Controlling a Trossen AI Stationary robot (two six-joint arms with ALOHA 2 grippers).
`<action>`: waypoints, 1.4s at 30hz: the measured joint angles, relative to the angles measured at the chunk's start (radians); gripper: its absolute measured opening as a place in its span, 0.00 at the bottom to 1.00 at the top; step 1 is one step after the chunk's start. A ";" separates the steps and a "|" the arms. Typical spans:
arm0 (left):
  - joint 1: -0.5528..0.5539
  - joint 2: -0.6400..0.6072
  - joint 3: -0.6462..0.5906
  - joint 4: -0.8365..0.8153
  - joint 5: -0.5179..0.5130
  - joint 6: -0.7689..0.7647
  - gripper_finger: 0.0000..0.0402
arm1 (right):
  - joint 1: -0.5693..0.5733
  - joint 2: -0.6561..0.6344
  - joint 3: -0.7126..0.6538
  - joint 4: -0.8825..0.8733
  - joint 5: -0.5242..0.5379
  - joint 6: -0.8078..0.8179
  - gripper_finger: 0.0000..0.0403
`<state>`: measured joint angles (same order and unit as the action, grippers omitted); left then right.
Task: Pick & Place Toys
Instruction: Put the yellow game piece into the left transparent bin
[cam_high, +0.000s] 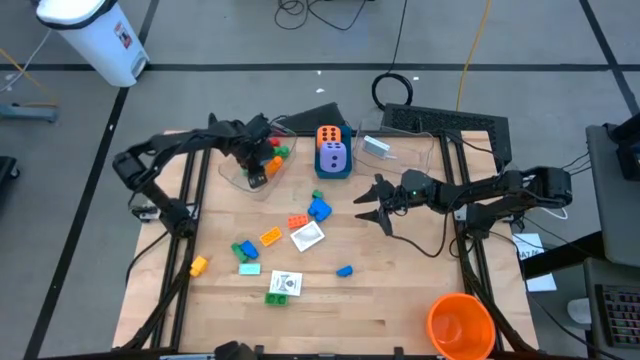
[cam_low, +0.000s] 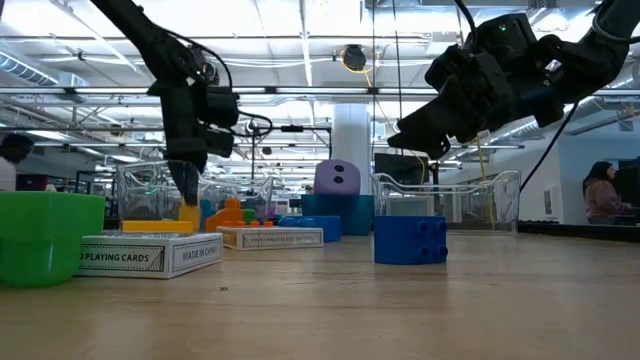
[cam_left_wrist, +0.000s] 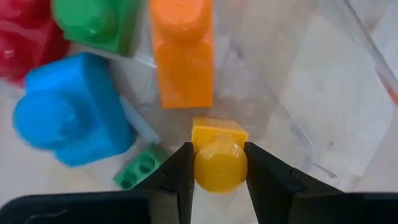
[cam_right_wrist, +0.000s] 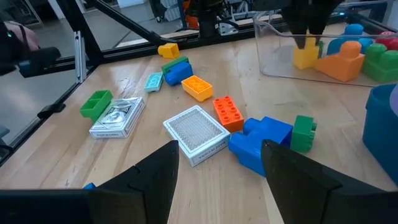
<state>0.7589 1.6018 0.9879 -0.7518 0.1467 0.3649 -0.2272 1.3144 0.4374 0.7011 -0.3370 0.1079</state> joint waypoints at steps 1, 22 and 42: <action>0.000 0.010 0.004 0.003 0.000 0.003 0.29 | 0.000 0.000 0.000 -0.001 0.000 0.000 0.55; 0.008 0.043 0.055 0.018 -0.062 -0.027 0.35 | 0.000 0.000 0.000 -0.022 0.000 -0.016 0.53; -0.010 0.041 0.115 -0.042 -0.076 -0.034 0.64 | 0.000 0.000 0.000 -0.023 0.000 -0.015 0.53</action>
<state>0.7489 1.6428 1.1034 -0.7939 0.0704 0.3308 -0.2276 1.3144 0.4374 0.6781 -0.3374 0.0924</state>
